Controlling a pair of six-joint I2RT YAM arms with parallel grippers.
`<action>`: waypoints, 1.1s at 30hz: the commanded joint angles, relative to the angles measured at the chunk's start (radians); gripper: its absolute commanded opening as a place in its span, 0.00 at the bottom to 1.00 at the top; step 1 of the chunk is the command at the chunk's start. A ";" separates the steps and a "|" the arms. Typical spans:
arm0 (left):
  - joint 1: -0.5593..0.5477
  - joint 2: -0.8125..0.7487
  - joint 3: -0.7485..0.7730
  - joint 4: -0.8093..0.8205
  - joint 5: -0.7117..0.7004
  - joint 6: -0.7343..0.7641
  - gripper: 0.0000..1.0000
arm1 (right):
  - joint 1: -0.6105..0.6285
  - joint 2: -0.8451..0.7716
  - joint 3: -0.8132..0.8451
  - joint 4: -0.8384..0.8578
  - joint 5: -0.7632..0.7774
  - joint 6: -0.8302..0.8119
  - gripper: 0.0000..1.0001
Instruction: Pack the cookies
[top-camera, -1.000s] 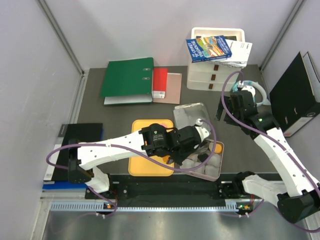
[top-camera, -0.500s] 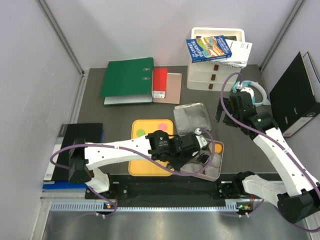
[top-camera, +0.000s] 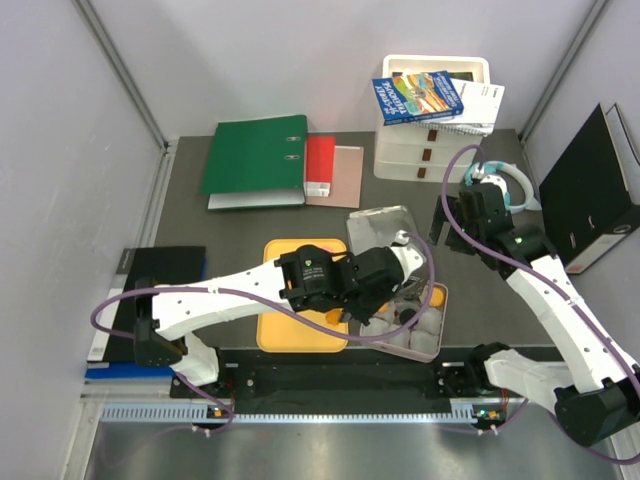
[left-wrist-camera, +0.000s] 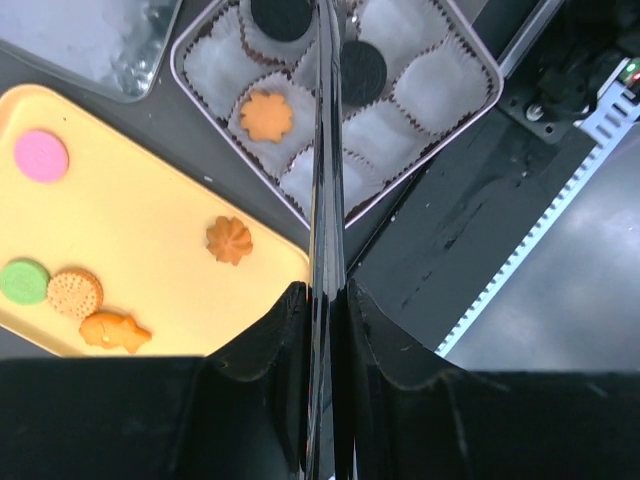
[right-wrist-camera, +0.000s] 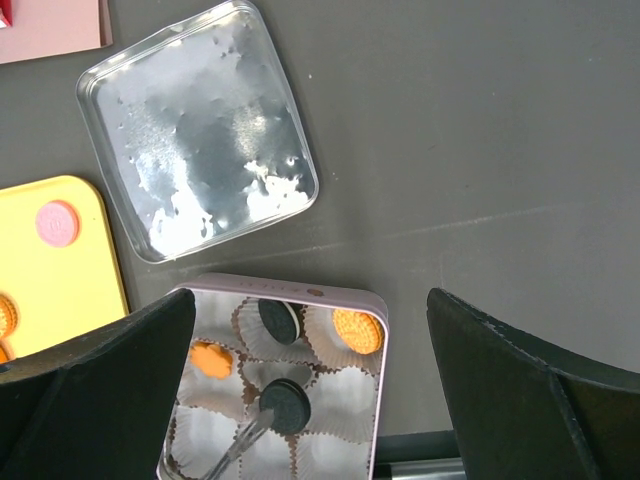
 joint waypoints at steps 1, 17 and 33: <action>-0.006 -0.010 0.033 0.050 0.010 0.024 0.09 | -0.010 -0.002 0.014 0.019 -0.001 0.008 0.99; -0.006 0.045 -0.102 0.136 0.123 0.039 0.07 | -0.010 -0.004 0.007 0.015 0.009 0.008 0.99; -0.005 0.024 -0.125 0.112 0.016 -0.027 0.07 | -0.010 -0.023 0.002 0.005 -0.001 0.018 0.99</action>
